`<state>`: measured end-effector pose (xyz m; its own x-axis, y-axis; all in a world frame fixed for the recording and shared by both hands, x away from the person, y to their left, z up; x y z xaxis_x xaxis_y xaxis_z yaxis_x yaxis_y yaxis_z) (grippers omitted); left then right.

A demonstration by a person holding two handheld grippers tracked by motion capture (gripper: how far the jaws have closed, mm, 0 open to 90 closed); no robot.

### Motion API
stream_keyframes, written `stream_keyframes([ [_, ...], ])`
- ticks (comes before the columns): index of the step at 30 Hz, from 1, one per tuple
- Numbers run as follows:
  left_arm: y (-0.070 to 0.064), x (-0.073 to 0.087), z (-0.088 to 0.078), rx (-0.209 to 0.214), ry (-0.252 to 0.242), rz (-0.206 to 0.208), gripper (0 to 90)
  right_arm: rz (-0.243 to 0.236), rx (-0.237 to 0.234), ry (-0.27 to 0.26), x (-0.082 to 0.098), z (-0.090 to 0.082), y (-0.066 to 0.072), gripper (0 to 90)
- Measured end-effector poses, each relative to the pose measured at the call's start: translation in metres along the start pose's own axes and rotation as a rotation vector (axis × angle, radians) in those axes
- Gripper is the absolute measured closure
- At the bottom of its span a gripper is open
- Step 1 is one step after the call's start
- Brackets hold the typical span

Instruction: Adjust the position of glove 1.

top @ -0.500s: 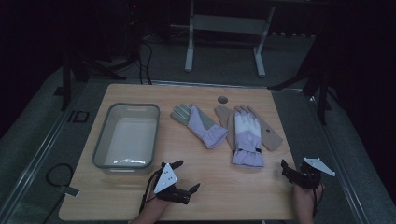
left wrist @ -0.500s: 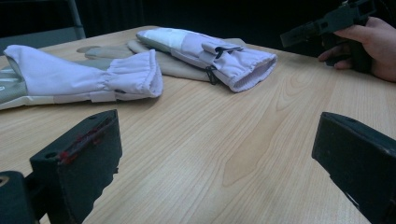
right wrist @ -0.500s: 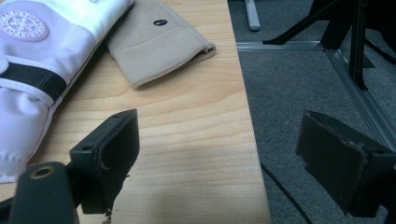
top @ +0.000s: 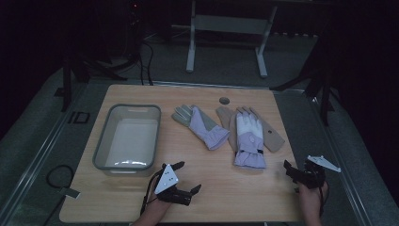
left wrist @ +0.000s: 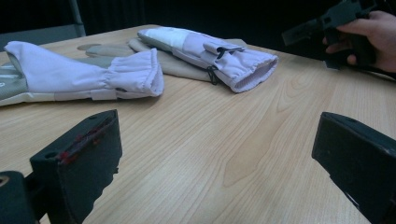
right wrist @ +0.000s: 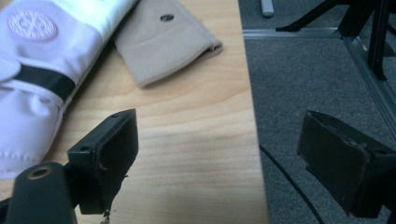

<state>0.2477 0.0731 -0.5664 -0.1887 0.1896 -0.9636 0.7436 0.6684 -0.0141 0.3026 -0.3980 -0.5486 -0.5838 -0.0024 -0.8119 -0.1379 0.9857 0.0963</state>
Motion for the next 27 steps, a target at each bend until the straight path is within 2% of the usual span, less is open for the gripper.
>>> stream_keyframes([
  [3, 0.000, 0.000, 0.000, 0.001, 0.000, -0.001, 1.7, -0.011, 0.006, -0.012, -0.004, -0.006, 0.001, 12.4],
  [7, 0.000, 0.000, 0.000, 0.001, 0.000, -0.007, 1.7, -0.036, -0.012, -0.032, -0.015, -0.013, 0.004, 12.4],
  [11, 0.000, 0.000, 0.000, 0.000, -0.001, -0.004, 1.7, -0.048, -0.065, -0.050, -0.033, -0.020, 0.012, 12.3],
  [15, 0.000, 0.000, 0.000, 0.001, 0.000, -0.005, 1.7, -0.117, -0.072, -0.078, -0.056, -0.026, 0.024, 11.1],
  [18, 0.001, 0.000, 0.000, 0.002, 0.001, -0.010, 1.7, -0.150, -0.089, -0.088, -0.073, -0.028, 0.034, 11.2],
  [19, 0.001, 0.000, 0.000, 0.002, 0.001, -0.011, 1.7, -0.168, -0.118, -0.081, -0.082, -0.029, 0.041, 14.4],
  [21, 0.001, 0.000, 0.000, 0.003, 0.001, -0.012, 1.7, -0.176, -0.116, -0.097, -0.087, -0.030, 0.045, 14.4],
  [23, 0.001, 0.000, 0.000, 0.003, 0.001, -0.012, 1.7, -0.206, -0.091, -0.119, -0.095, -0.032, 0.054, 13.9],
  [26, 0.000, 0.000, 0.000, 0.005, -0.001, -0.011, 1.7, -0.227, -0.130, -0.124, -0.107, -0.029, 0.067, 16.2],
  [27, 0.000, 0.000, 0.000, 0.006, 0.000, -0.009, 1.7, -0.224, -0.183, -0.109, -0.114, -0.026, 0.074, 14.5],
])
Point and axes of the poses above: each handheld gripper's, and its own axes: z roughly forward along the jaws, x roughly out of its underside, y roughly to its left, the point moved 1 cm from there along z, roughly forward along the jaws, and after that the axes turned 4 degrees about -x, right-handed, at the moved point
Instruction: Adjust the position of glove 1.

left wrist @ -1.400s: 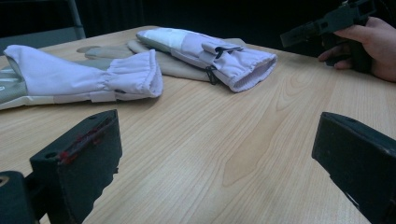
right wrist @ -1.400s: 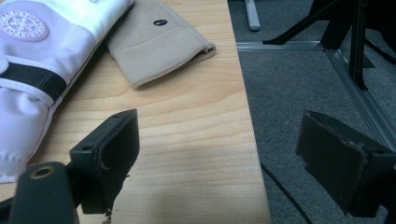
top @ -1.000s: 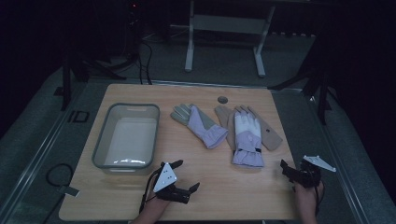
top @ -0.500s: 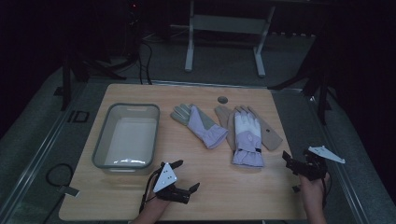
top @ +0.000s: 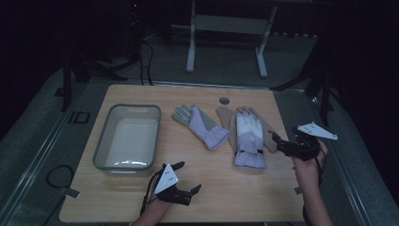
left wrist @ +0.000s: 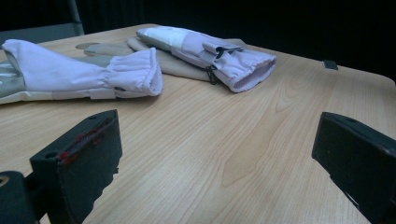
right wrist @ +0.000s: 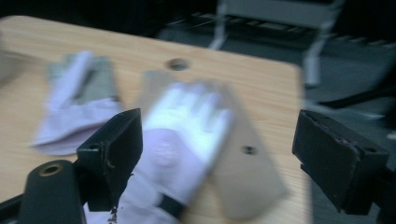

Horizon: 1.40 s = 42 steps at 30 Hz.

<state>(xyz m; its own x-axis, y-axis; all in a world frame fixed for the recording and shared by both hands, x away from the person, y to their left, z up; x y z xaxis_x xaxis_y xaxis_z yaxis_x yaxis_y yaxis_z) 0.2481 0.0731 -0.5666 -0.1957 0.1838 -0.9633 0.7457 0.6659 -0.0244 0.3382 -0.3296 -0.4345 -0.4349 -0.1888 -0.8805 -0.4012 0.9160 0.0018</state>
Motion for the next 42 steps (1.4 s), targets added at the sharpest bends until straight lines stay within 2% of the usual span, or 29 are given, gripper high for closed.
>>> stream_keyframes([
  [1, 0.000, 0.000, 0.000, 0.000, 0.000, 0.002, 1.7, 0.000, 0.000, 0.000, 0.000, 0.000, 0.000, 14.5],
  [2, 0.000, 0.000, 0.000, -0.001, 0.001, 0.002, 1.7, 0.010, -0.026, 0.019, -0.004, 0.004, 0.002, 11.6],
  [3, 0.000, 0.000, 0.000, 0.001, 0.001, 0.001, 1.7, 0.011, -0.044, 0.027, -0.007, 0.008, 0.005, 12.5],
  [5, 0.000, 0.000, 0.000, 0.004, 0.001, -0.002, 1.7, 0.013, -0.090, 0.023, -0.013, 0.014, 0.010, 12.2],
  [7, 0.000, 0.000, 0.000, 0.004, 0.003, 0.000, 1.7, -0.003, -0.112, 0.029, -0.017, 0.020, 0.016, 11.3],
  [9, 0.000, 0.000, 0.000, 0.006, 0.004, -0.001, 1.7, -0.008, -0.153, 0.032, -0.021, 0.026, 0.022, 11.4],
  [11, 0.000, 0.000, 0.000, 0.007, 0.005, -0.002, 1.7, -0.024, -0.164, 0.036, -0.023, 0.030, 0.025, 13.3],
  [12, 0.000, 0.000, 0.000, 0.007, 0.004, -0.003, 1.7, -0.037, -0.198, 0.049, -0.027, 0.039, 0.031, 15.0],
  [14, 0.000, 0.000, 0.000, 0.008, 0.004, -0.002, 1.7, -0.061, -0.210, 0.055, -0.030, 0.048, 0.035, 20.6],
  [17, 0.000, 0.000, 0.000, 0.008, 0.005, -0.002, 1.7, -0.080, -0.251, 0.067, -0.034, 0.063, 0.042, 24.3],
  [24, 0.000, 0.000, 0.000, 0.012, 0.006, -0.004, 1.7, -0.115, -0.326, 0.117, -0.039, 0.100, 0.064, 26.0],
  [30, 0.000, 0.000, 0.000, 0.020, 0.003, -0.009, 1.7, -0.139, -0.361, 0.149, -0.040, 0.125, 0.080, 32.3],
  [34, 0.000, 0.000, 0.000, 0.021, 0.002, -0.010, 1.7, -0.169, -0.354, 0.164, -0.040, 0.137, 0.089, 42.9],
  [41, -0.001, 0.000, 0.000, 0.024, 0.007, -0.002, 1.7, -0.175, -0.390, 0.204, -0.042, 0.158, 0.099, 46.9],
  [42, -0.001, 0.000, 0.000, 0.023, 0.007, -0.002, 1.7, -0.184, -0.391, 0.217, -0.042, 0.167, 0.102, 49.3],
])
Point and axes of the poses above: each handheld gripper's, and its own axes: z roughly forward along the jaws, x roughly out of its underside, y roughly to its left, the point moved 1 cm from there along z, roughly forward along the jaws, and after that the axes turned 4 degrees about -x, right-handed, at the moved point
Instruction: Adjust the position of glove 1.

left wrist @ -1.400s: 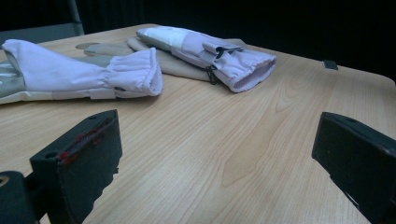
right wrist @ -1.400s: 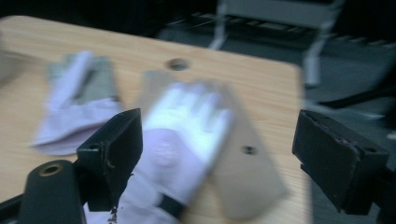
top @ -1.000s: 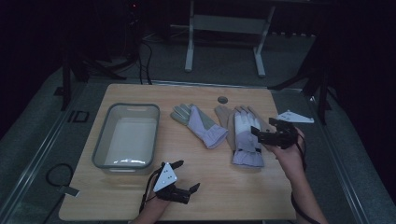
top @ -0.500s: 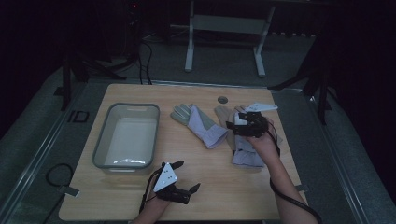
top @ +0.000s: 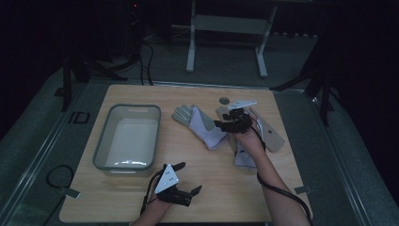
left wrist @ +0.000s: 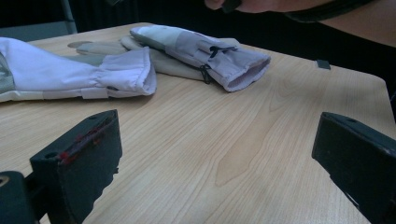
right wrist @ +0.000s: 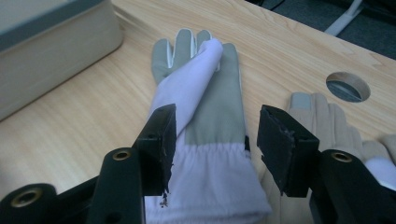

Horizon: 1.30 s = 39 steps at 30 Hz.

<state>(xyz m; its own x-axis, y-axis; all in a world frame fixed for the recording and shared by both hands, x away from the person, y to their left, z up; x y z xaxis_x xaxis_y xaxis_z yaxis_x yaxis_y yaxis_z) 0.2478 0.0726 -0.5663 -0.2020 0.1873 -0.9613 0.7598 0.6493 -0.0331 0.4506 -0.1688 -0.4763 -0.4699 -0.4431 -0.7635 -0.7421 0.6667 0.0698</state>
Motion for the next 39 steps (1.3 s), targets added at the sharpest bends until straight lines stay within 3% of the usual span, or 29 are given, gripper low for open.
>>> stream_keyframes([
  [4, 0.000, 0.000, 0.000, 0.000, -0.001, -0.002, 1.7, -0.003, 0.006, 0.013, -0.002, 0.008, -0.001, 51.7],
  [5, 0.000, 0.000, 0.000, 0.002, -0.002, -0.002, 1.6, -0.016, 0.012, 0.040, -0.005, 0.021, -0.004, 54.3],
  [10, 0.000, 0.000, 0.000, 0.006, -0.002, -0.004, 1.7, -0.036, 0.009, 0.066, -0.006, 0.034, -0.005, 55.8],
  [11, 0.000, 0.000, 0.000, 0.006, -0.003, -0.007, 1.7, -0.051, 0.012, 0.090, -0.007, 0.045, -0.006, 57.4],
  [15, 0.000, 0.000, 0.000, 0.006, -0.003, -0.007, 1.7, -0.059, 0.013, 0.112, -0.006, 0.057, -0.009, 58.1],
  [18, 0.000, 0.000, 0.000, 0.007, -0.005, -0.011, 1.7, -0.077, 0.010, 0.160, -0.001, 0.071, -0.010, 58.0],
  [27, 0.001, 0.000, 0.000, 0.007, -0.005, -0.014, 1.7, -0.114, -0.006, 0.225, 0.007, 0.090, -0.006, 52.0],
  [31, 0.001, 0.000, 0.000, 0.008, -0.004, -0.016, 1.7, -0.084, -0.025, 0.226, 0.009, 0.093, -0.010, 52.3],
  [34, 0.001, 0.000, 0.000, 0.010, -0.003, -0.018, 1.7, -0.076, -0.033, 0.216, 0.011, 0.093, -0.011, 60.7],
  [36, 0.001, 0.000, 0.000, 0.009, -0.003, -0.019, 1.7, -0.082, -0.034, 0.225, 0.011, 0.094, -0.010, 77.1],
  [39, 0.001, 0.000, 0.000, 0.009, -0.002, -0.019, 1.7, -0.066, -0.012, 0.240, 0.009, 0.094, -0.006, 83.7],
])
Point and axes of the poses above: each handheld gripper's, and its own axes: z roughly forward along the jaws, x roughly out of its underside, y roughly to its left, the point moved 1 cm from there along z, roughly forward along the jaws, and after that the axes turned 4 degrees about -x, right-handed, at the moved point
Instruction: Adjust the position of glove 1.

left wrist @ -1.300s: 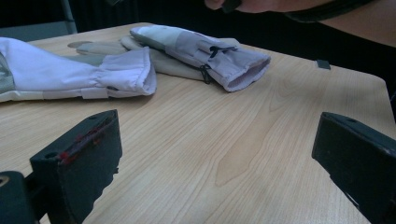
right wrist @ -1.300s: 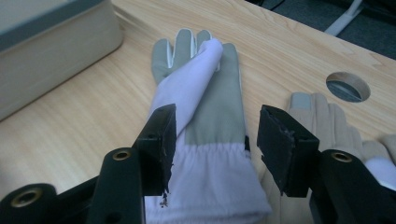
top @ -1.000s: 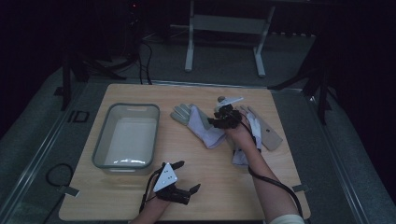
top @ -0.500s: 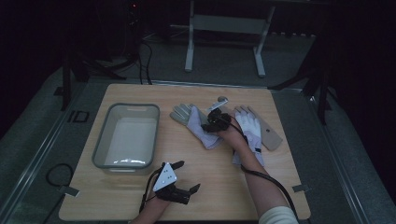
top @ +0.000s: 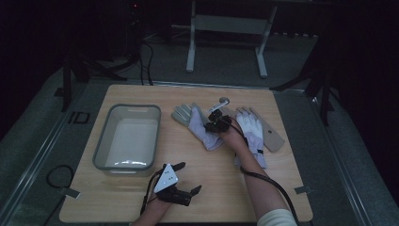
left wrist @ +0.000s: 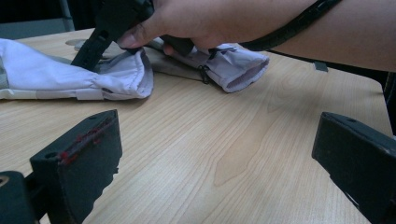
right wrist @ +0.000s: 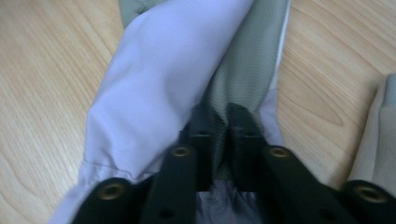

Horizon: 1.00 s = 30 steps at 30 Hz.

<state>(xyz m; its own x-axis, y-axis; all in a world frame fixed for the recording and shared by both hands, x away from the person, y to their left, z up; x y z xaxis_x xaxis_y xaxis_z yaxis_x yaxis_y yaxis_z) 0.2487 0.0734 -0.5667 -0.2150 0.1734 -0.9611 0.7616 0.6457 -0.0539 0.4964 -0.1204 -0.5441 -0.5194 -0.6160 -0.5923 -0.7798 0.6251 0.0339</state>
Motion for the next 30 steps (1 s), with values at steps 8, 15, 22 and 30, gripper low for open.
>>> stream_keyframes([
  [8, 0.000, 0.000, 0.000, -0.002, 0.001, -0.001, 1.7, 0.148, 0.053, -0.049, -0.002, -0.012, 0.013, 88.5],
  [15, 0.000, 0.000, 0.000, -0.007, 0.000, 0.000, 1.7, 0.325, 0.091, -0.196, 0.009, -0.048, 0.038, 88.4],
  [22, -0.001, 0.000, 0.000, -0.008, -0.002, 0.004, 1.7, 0.442, 0.133, -0.288, 0.024, -0.076, 0.059, 88.4],
  [30, -0.001, 0.000, 0.000, -0.007, -0.002, 0.000, 1.7, 0.485, 0.149, -0.327, 0.048, -0.097, 0.077, 88.2],
])
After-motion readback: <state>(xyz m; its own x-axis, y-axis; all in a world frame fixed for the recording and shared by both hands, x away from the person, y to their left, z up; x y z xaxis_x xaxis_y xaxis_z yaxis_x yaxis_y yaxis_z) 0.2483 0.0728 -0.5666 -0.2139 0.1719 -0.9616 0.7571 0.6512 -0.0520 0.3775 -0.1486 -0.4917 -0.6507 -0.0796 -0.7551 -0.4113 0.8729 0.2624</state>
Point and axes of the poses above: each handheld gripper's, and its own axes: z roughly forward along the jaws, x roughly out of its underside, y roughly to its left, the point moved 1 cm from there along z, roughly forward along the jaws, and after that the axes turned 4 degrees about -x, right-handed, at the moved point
